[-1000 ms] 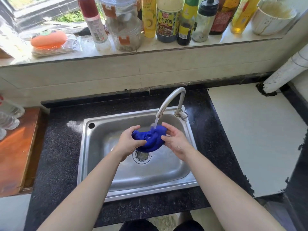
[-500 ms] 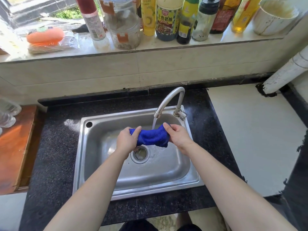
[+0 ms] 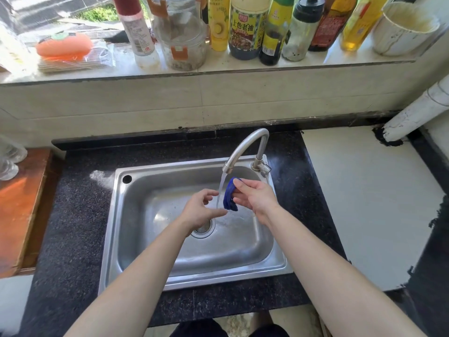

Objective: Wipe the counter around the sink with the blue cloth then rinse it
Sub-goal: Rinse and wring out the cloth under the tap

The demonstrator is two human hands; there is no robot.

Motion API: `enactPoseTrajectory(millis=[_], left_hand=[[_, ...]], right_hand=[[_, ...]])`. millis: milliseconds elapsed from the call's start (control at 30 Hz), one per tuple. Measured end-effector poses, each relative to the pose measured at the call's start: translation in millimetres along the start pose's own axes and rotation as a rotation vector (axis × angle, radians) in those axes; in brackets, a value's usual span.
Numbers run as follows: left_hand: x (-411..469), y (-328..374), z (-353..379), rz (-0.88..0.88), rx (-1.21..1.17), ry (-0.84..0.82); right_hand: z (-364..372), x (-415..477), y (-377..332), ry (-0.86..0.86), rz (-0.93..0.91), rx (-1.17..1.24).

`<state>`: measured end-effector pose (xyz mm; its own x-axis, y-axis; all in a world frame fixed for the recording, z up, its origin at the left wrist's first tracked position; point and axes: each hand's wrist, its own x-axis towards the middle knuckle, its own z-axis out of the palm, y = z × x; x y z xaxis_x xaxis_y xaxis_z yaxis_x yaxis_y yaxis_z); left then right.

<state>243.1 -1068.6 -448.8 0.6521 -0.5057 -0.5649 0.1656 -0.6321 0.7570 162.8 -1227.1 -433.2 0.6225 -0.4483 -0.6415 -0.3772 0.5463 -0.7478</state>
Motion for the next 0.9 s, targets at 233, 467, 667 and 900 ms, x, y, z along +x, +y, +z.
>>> enactPoseTrajectory(millis=[233,467,667,900], left_hand=[[9,6,19,0.139,0.062,0.121],[11,-1,18,0.086,0.066,0.082],[8,-8,18,0.105,-0.009,0.045],[14,-12,6,0.142,0.015,0.07]], right_hand=[[-9,-9,-14,0.07,-0.092,-0.222],[-8,-8,-16,0.054,-0.111,-0.301],[-4,-3,-11,0.015,-0.042,-0.259],[-18,-2,-7,-0.108,-0.012,-0.227]])
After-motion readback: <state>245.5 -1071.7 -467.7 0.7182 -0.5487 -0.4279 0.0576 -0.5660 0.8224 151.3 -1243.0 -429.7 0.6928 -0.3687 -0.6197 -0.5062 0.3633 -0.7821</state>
